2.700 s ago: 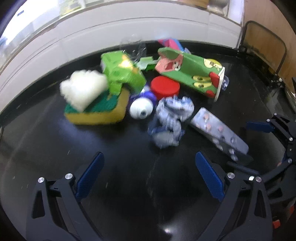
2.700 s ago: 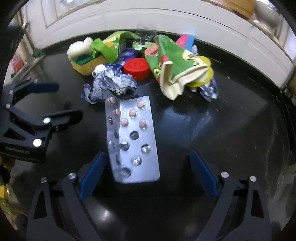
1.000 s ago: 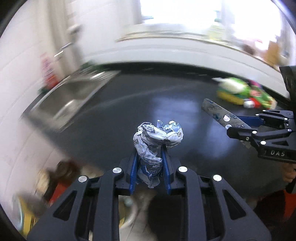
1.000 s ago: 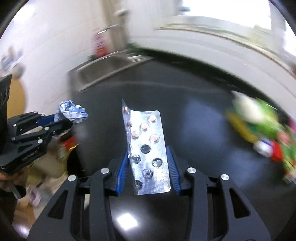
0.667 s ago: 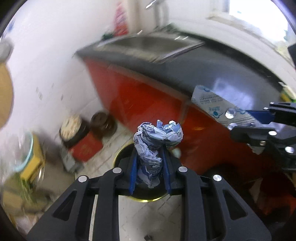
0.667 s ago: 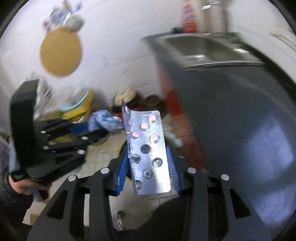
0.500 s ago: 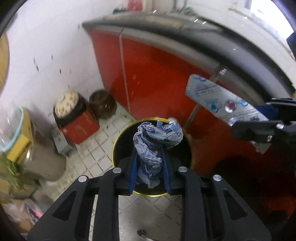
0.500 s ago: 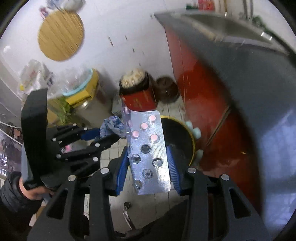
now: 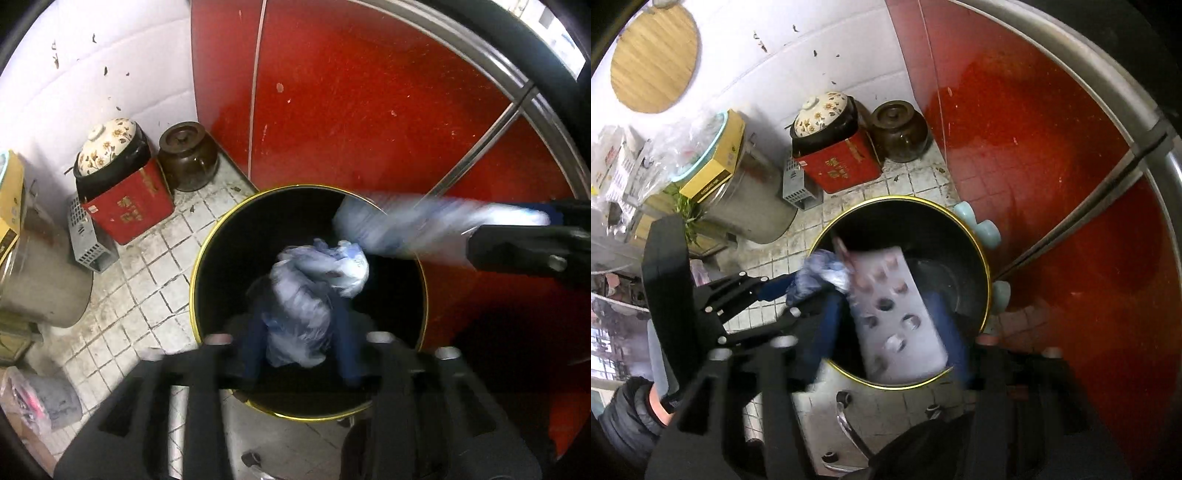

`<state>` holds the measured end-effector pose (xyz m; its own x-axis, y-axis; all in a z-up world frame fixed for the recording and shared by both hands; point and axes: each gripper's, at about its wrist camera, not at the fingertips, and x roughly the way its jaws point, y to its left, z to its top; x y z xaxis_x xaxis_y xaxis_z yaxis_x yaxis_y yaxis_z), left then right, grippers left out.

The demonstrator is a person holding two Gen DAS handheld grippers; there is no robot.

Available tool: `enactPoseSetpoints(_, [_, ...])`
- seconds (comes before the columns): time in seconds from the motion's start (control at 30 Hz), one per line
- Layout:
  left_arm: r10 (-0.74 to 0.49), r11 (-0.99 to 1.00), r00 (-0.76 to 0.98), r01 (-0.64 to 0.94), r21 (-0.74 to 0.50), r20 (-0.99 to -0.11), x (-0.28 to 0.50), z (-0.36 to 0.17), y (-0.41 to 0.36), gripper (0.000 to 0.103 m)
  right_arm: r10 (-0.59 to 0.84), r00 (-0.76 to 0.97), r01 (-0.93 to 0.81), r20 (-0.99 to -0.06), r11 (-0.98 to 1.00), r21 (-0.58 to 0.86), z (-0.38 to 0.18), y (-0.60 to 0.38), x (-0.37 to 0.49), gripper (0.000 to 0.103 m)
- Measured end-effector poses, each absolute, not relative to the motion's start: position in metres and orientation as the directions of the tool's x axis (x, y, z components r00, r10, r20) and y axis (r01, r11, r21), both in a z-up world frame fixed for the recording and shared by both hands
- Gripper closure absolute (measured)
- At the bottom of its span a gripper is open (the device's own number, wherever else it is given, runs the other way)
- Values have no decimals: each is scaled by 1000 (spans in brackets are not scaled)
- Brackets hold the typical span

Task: Collect trash
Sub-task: 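Carry both items to the black bin and open both tools to drop them, then move both tools back over the countertop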

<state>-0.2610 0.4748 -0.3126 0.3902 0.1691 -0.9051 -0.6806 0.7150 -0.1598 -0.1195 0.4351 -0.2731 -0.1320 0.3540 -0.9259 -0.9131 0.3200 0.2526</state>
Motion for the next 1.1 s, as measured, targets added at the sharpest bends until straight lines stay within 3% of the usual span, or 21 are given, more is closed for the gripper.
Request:
enactPoseSetpoints(0.07, [190, 714, 392, -685, -148, -900, -261, -316, 478, 29, 369, -114, -913, -922, 326, 244, -271, 433, -116, 25])
enactPoseSetpoints(0.33, [240, 709, 371, -698, -99, -897, -264, -294, 474, 29, 412, -115, -914, -904, 311, 258, -249, 411, -117, 25])
enactPoseSetpoints(0.5, [371, 747, 391, -665, 21, -842, -248, -217, 438, 11, 512, -66, -922, -856, 297, 248, -183, 378, -121, 20])
enactPoseSetpoints(0.67, [406, 857, 514, -502, 119, -756, -196, -130, 367, 7, 638, 148, -887, -755, 424, 185, -87, 274, -86, 9])
enactPoseSetpoints(0.77, [309, 928, 612, -363, 89, -728, -151, -91, 308, 7, 625, 319, -802, -713, 578, 148, -50, 186, -52, 9])
enactPoseSetpoints(0.9, [137, 987, 684, -158, 38, -717, -79, -63, 212, 7, 492, 524, -608, -695, 788, 99, -30, 48, -11, 9])
enactPoseSetpoints(1.1, [-98, 995, 690, 88, -51, -717, -5, -45, 81, 7, 293, 664, -314, -688, 944, 99, -27, -132, 8, 9])
